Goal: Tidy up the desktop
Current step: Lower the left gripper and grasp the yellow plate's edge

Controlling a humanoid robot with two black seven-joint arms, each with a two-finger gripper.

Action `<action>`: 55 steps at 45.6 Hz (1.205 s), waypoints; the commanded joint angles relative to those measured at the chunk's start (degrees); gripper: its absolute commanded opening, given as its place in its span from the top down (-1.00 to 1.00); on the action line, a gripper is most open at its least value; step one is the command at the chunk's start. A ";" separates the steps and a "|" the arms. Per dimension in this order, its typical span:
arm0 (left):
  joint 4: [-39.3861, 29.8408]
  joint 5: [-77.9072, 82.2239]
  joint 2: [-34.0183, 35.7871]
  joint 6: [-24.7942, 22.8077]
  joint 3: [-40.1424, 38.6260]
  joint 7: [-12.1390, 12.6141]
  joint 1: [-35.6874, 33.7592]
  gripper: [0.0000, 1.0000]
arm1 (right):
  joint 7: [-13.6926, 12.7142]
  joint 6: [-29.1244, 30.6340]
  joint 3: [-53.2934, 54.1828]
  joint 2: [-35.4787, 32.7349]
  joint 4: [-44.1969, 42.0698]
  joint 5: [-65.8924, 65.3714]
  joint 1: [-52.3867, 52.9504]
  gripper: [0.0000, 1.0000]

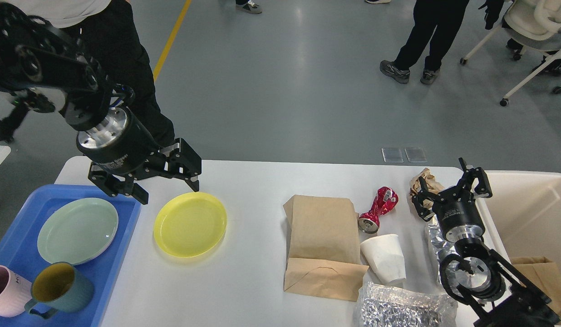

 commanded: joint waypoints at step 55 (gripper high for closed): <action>22.82 -23.73 4.33 39.48 -14.54 3.77 52.06 -0.88 | 0.03 0.09 0.00 0.00 0.01 -0.02 0.00 -1.00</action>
